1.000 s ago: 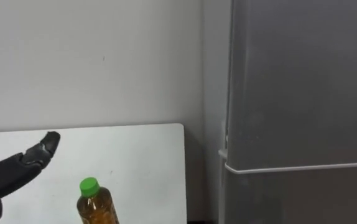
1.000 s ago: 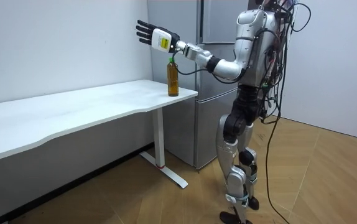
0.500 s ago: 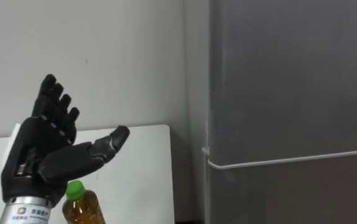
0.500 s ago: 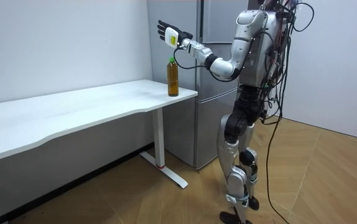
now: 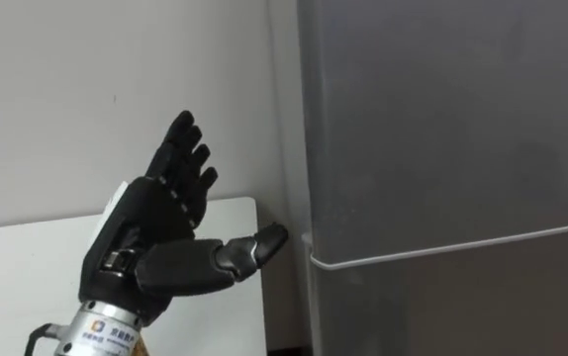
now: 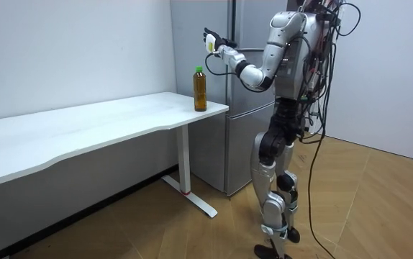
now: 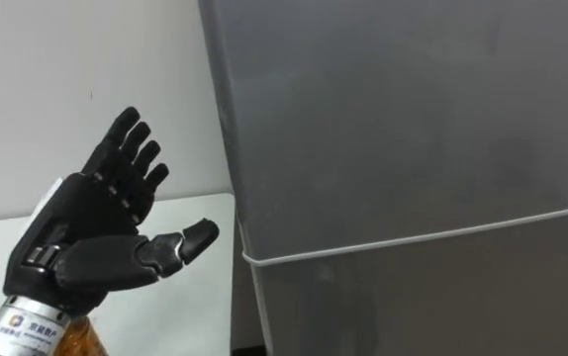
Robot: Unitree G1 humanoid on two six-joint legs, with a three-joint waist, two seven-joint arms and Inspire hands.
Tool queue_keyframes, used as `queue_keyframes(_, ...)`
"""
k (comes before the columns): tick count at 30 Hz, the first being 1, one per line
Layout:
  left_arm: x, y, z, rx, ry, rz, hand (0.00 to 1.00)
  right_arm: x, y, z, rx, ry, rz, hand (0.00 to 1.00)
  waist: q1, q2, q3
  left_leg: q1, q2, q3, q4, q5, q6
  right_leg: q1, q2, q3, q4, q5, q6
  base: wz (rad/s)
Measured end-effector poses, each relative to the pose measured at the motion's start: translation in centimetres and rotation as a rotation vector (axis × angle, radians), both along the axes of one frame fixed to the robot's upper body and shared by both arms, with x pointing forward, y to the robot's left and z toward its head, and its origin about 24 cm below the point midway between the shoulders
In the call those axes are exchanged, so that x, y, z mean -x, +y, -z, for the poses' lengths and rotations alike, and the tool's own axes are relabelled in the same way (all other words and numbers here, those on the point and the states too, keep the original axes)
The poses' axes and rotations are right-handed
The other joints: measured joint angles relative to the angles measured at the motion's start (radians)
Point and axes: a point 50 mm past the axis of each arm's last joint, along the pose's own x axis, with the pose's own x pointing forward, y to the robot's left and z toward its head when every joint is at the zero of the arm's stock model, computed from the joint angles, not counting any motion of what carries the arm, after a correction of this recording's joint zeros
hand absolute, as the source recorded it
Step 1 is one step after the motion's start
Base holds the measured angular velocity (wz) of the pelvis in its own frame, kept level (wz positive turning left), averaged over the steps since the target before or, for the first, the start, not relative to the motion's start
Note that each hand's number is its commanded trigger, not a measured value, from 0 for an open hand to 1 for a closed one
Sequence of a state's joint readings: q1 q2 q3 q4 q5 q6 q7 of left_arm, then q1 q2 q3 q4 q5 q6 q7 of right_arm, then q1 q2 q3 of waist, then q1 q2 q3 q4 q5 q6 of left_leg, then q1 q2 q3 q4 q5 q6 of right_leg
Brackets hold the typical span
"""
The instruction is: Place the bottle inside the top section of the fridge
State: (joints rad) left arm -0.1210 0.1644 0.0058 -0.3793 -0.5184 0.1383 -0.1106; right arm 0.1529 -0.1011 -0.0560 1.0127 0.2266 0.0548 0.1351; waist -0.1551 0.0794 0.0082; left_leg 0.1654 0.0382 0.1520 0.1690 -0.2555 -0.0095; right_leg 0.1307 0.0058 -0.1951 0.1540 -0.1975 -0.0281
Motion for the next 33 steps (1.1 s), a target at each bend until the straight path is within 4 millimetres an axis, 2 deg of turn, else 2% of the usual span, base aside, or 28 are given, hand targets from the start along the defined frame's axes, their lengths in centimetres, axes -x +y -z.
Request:
queue_keyframes(4, 0.0, -0.7, 0.1, -0.015, 0.012, 0.050, 0.00, -0.3, 0.1, 0.0, -0.003, 0.006, -0.011, 0.00, -0.005, -0.001, 0.0005, 0.001, 0.001, 0.004, -0.002, 0.000, 0.000, -0.001, 0.000, 0.007, 0.000, 0.000, 0.000, -0.07)
queue_keyframes(13, -0.1, -0.9, 0.0, -0.022, 0.010, 0.071, 0.00, -0.4, 0.0, 0.0, 0.002, 0.007, -0.033, 0.00, -0.004, 0.001, 0.0006, 0.001, 0.001, 0.003, -0.005, 0.000, 0.000, 0.000, -0.002, 0.021, -0.002, 0.000, 0.000, 0.00)
queue_keyframes(18, -0.5, -1.4, -1.0, -0.049, -0.024, 0.111, 0.00, -0.5, -0.3, -0.1, -0.002, 0.013, -0.037, 0.00, -0.003, 0.009, 0.0002, -0.007, -0.001, 0.002, -0.005, 0.000, 0.000, -0.002, -0.004, 0.015, -0.004, 0.003, 0.005, 0.11)
queue_keyframes(24, -0.3, -1.6, -1.2, -0.060, -0.036, 0.138, 0.00, -0.5, -0.4, -0.1, -0.022, 0.012, -0.034, 0.00, -0.003, 0.017, -0.0010, -0.006, -0.001, -0.001, -0.005, 0.000, 0.000, 0.000, -0.005, 0.013, -0.004, 0.003, 0.006, 0.02)
queue_keyframes(33, -0.1, -2.5, -1.1, -0.081, -0.040, 0.205, 0.00, -0.6, -0.5, -0.2, -0.022, 0.014, -0.054, 0.00, -0.003, 0.018, 0.0017, 0.008, 0.001, -0.023, -0.007, 0.000, 0.000, 0.004, -0.003, 0.023, 0.008, 0.003, 0.006, 0.05)
